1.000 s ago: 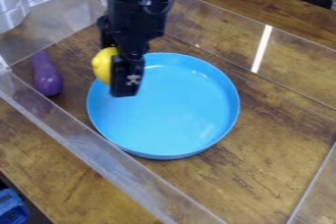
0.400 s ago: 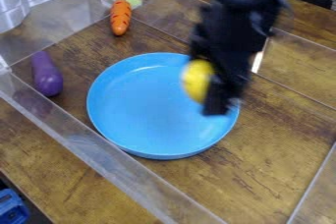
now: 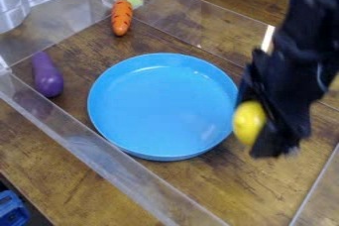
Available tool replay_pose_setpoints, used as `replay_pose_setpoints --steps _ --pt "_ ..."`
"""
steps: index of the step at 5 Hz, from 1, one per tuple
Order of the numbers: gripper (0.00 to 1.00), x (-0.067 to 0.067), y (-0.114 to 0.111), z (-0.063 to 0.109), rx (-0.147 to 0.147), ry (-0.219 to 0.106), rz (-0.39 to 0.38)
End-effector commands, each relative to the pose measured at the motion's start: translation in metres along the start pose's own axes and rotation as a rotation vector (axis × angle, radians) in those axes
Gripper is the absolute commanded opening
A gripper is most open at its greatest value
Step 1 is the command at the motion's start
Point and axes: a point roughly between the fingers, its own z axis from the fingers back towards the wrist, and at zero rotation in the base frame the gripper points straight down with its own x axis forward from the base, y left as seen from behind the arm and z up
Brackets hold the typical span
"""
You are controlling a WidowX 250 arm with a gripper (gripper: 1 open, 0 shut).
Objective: Remove the lemon from the blue tray and put it on the table
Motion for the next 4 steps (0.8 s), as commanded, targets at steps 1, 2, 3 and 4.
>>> replay_pose_setpoints --steps 1,2,3,4 --pt "0.00 0.022 -0.012 0.003 0.002 -0.075 -0.024" --pt "0.00 0.028 -0.018 -0.012 -0.012 -0.093 -0.033" --pt "0.00 0.032 -0.021 -0.023 -0.015 -0.109 -0.039" --pt "0.00 0.034 -0.022 -0.028 -0.015 -0.125 -0.035"
